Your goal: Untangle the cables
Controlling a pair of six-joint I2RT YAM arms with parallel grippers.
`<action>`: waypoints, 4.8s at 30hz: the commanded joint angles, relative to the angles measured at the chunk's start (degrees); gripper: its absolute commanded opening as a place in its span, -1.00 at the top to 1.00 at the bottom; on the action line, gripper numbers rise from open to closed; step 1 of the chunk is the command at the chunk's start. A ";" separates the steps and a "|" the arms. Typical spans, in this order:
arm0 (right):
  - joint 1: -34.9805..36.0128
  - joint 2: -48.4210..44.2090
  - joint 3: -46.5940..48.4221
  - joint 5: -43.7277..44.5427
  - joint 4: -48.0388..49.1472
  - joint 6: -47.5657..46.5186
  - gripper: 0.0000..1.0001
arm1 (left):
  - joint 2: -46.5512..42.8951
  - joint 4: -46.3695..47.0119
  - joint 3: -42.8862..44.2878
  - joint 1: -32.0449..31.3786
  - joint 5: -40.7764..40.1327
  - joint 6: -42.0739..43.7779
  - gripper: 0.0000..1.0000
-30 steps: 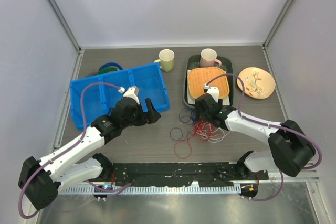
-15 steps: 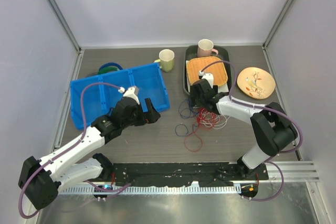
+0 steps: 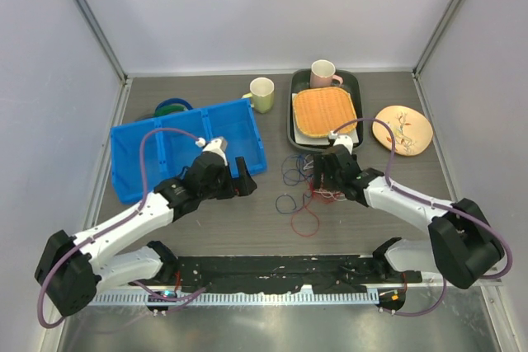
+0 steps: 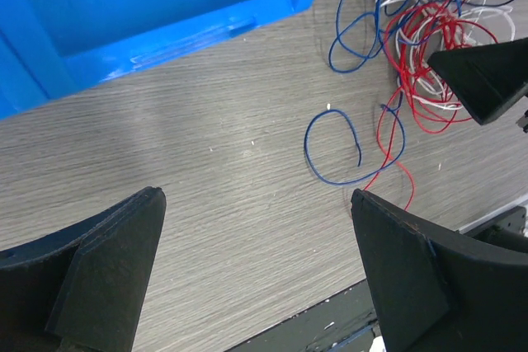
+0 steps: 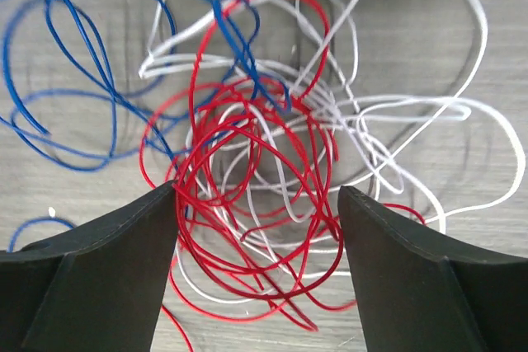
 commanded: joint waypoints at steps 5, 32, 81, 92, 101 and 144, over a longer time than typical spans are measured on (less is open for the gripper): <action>1.54 -3.79 -0.54 -11.33 2.34 -0.91 0.05 | 9.41 7.45 6.31 -4.36 2.01 1.42 -0.99; 3.83 -37.90 5.78 -26.29 -5.12 4.00 0.99 | 28.05 9.12 15.02 -8.58 -4.84 -1.84 -1.00; 3.74 -28.24 3.67 29.34 -38.07 29.39 0.99 | 2.86 -14.04 18.88 -15.87 -49.88 -1.48 1.00; 1.28 -21.73 5.79 39.46 -49.95 42.24 0.99 | -6.04 -34.88 26.70 -12.36 -66.88 -7.19 1.00; -0.39 -24.00 2.29 24.49 -31.10 16.52 0.55 | -12.64 -28.66 26.28 -8.32 -56.73 3.36 0.99; 24.92 3.94 1.74 -15.29 24.67 -15.42 0.92 | -14.93 -8.36 15.81 -8.40 -13.37 6.60 0.99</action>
